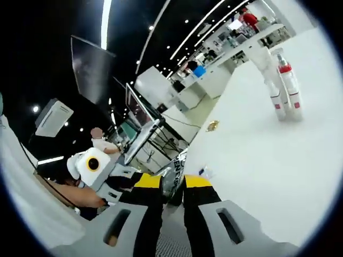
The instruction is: Arrange the skincare products in the storage area until every visible bottle or jar stands upright without overlapping.
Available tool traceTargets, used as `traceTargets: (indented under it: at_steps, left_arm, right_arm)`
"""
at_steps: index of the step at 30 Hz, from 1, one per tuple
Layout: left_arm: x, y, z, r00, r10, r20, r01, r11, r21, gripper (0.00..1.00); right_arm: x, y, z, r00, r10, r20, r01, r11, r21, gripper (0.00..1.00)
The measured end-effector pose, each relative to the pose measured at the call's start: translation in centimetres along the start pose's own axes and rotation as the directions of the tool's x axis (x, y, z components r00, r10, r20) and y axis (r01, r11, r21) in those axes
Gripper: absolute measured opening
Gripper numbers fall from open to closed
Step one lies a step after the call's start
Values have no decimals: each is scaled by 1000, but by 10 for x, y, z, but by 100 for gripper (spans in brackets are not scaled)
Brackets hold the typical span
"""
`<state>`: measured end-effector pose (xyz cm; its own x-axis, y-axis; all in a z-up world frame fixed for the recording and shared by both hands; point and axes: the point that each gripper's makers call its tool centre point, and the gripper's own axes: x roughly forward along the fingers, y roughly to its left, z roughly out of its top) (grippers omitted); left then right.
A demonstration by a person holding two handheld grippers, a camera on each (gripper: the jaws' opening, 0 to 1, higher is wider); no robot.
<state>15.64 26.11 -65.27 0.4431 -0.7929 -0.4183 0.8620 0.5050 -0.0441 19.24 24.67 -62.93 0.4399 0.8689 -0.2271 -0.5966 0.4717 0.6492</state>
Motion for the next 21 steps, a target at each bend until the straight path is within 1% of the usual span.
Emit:
traceTargets:
  at_steps: [3,4,6,8,9,10,11,12,13,14,15,16,17,19,20,21]
  left_arm:
    - [1,-4,0,1000,-23,0,23,1000,-12,16]
    - [3,-5,0,999,-37,-3,37,999,-27,17]
    - [4,-4,-1,999,-43,-6,43,998,-37,20]
    - [5,-4,-3,999,-50,-17,49,996,-80,25]
    - [3,0,-5,999,-30,-31,26,991,-134,26]
    - [1,7,-8,999,-16,-42,10,990,-140,24]
    - [-2,10,-5,1000,-18,-20,14,987,-162,22]
    - [-3,9,1,999,-38,21,41,977,-208,21]
    - [-3,7,5,998,-52,46,62,963,-261,22]
    - [-4,8,6,997,-56,50,69,951,-301,24]
    - [-6,14,2,999,-41,33,49,948,-315,27]
    - [-6,17,1,999,-24,27,31,948,-316,31]
    - [-7,19,1,999,-13,30,22,947,-321,35]
    - [-10,27,5,998,18,59,3,942,-336,44]
    - [-12,29,7,997,28,77,0,940,-342,47]
    - [-12,29,7,996,27,81,3,937,-349,49]
  right_arm:
    - [-3,-3,2,1000,2,12,-2,1000,12,6]
    - [-3,-4,3,1000,1,14,-1,1000,5,4]
    - [-4,-5,4,1000,6,15,-7,1000,9,3]
    - [-4,-2,7,999,20,26,-20,1000,-6,1]
    - [-5,-1,6,1000,18,16,-18,999,-28,0]
    - [-5,-2,3,1000,7,-1,-7,998,-56,0]
    - [-6,-4,3,1000,-1,1,1,997,-74,0]
    - [-7,-2,6,1000,13,15,-12,998,-60,0]
    - [-8,2,14,998,42,48,-39,998,-52,0]
    - [-10,4,18,996,60,68,-57,998,-41,0]
    - [-12,5,24,993,76,87,-74,997,-27,0]
    - [-15,6,28,990,96,100,-95,995,-21,0]
    - [-16,5,30,990,97,100,-95,995,-26,0]
    - [-20,5,36,989,108,99,-104,993,-50,0]
    - [-22,8,38,986,139,95,-134,989,-55,0]
    - [-22,15,37,981,177,76,-173,983,-53,0]
